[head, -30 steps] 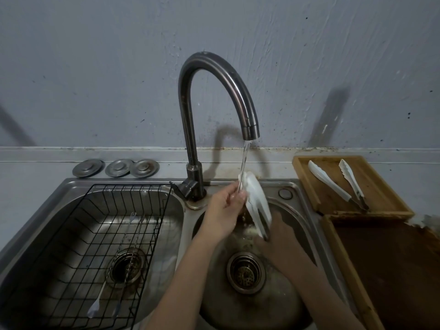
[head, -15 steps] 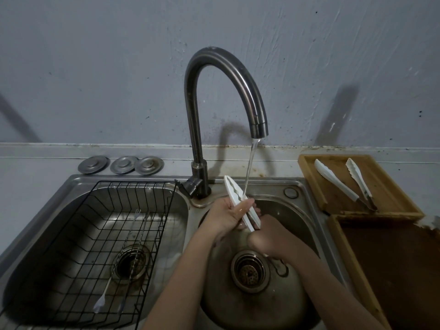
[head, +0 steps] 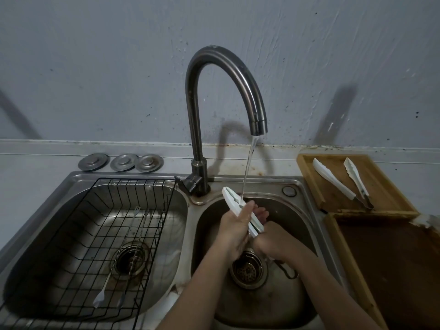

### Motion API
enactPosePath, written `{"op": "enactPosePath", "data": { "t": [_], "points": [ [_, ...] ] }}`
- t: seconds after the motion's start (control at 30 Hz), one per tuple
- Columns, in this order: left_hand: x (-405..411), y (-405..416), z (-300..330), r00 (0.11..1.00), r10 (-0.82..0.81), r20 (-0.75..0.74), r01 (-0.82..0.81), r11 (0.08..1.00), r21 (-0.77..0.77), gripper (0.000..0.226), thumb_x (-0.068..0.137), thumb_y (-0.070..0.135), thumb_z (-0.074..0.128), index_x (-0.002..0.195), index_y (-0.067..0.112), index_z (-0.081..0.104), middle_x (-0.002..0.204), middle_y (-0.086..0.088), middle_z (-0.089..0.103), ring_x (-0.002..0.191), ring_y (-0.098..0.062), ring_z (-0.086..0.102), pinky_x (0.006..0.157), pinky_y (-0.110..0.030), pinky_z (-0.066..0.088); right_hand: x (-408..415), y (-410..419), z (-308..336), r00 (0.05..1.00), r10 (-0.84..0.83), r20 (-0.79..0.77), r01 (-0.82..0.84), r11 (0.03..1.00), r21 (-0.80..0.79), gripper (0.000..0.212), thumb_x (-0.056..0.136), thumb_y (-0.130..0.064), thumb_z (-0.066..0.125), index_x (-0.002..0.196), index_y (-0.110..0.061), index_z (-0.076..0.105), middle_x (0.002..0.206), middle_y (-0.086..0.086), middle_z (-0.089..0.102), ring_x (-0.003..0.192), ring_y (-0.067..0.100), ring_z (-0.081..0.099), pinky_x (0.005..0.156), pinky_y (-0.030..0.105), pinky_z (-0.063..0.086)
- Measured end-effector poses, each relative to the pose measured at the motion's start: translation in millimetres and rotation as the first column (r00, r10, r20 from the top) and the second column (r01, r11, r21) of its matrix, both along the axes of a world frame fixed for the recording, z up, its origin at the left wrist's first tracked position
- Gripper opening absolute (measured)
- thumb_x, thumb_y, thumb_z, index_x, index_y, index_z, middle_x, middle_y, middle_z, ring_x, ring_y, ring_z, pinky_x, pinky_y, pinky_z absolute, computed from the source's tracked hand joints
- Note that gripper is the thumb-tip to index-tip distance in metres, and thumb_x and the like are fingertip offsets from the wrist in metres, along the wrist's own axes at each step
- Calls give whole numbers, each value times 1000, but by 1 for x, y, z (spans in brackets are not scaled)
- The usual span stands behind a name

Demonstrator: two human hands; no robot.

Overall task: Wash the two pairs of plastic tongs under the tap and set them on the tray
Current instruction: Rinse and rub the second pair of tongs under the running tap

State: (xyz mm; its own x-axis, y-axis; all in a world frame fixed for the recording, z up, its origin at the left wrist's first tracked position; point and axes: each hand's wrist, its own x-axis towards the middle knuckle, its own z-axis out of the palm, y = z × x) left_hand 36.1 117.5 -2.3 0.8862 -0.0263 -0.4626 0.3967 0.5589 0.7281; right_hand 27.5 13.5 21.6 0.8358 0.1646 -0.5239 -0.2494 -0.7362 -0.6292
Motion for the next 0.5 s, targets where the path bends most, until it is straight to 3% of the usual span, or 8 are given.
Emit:
{"op": "enactPosePath", "data": {
  "t": [0.1,0.17,0.23,0.33,0.4,0.5],
  "points": [
    [4,5,1,998,-55,17,54,997,46,31,86,15,63,110,-4,61,91,-13,75,88,-22,72,68,-29,58,1,-5,2,1000,6,-3,-6,1000,-10,10,63,-3,60,64,-11,55,65,5,53,59,18,51,56,26,42],
    [12,13,6,999,11,49,-14,998,53,18,88,14,60,98,-1,65,90,-13,73,84,-21,70,68,-29,60,-1,-9,3,1000,29,-8,-29,999,-45,14,61,-6,60,63,-15,49,67,4,51,60,18,50,56,27,42],
    [21,17,11,989,115,91,-120,992,43,16,92,12,53,83,2,61,81,-12,68,73,-17,69,68,-29,59,-1,-11,6,997,72,-15,-73,994,-83,21,60,-9,62,60,-19,44,65,3,49,58,16,49,54,24,40],
    [28,18,11,983,163,79,-170,982,87,25,94,13,45,73,3,53,60,-8,64,56,-16,65,65,-31,57,1,-12,18,990,128,56,-121,985,-122,10,69,-17,66,71,-14,57,69,2,55,61,15,54,50,23,40],
    [33,22,3,984,173,-28,-172,985,30,23,96,17,41,89,0,55,73,-12,68,66,-21,67,63,-33,57,2,-13,30,961,191,201,-147,965,-216,22,72,-33,69,81,-16,61,76,0,59,65,12,56,53,22,41],
    [34,29,-10,956,216,-200,-257,944,-208,33,99,24,38,118,-2,46,105,-21,61,81,-29,65,73,-42,59,-1,-18,57,888,299,349,-162,914,-371,33,76,-48,67,94,-21,65,88,-4,65,74,9,59,66,24,48]
  ]
}}
